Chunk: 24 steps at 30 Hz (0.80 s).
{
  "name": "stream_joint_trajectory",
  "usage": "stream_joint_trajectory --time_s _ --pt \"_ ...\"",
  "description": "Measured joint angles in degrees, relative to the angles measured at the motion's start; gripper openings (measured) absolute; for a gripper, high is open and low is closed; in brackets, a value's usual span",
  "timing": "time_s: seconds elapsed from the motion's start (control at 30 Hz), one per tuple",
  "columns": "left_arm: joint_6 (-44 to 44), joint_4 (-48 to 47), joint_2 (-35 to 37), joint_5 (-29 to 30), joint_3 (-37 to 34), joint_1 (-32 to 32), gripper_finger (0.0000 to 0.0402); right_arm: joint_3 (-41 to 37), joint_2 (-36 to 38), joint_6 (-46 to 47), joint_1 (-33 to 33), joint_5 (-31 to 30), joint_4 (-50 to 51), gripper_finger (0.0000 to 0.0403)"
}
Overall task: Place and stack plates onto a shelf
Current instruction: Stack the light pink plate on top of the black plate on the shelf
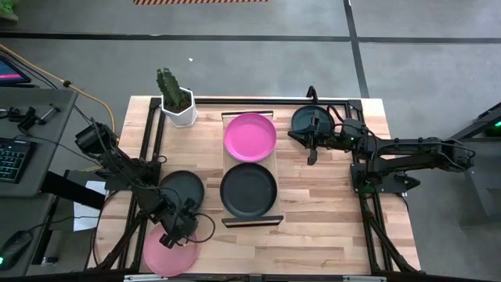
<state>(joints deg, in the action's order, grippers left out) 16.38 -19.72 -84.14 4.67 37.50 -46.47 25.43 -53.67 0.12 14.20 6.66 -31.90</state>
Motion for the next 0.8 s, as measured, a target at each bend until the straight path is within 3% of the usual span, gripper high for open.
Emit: stream_joint_trajectory --time_s 0.2,0.47,0.8 --pt "-0.59 0.00 0.00 -0.01 0.00 1.12 0.0101 0.00 0.00 -0.01 0.00 0.02 0.00 0.0000" --pt "-0.50 0.39 0.15 -0.97 0.04 1.61 0.0010 0.00 0.00 0.00 0.01 0.06 0.00 0.0000" --pt "12.31 -3.04 5.51 -8.46 2.22 4.76 0.0003 0.00 0.00 -0.07 0.00 0.09 0.03 0.0000"
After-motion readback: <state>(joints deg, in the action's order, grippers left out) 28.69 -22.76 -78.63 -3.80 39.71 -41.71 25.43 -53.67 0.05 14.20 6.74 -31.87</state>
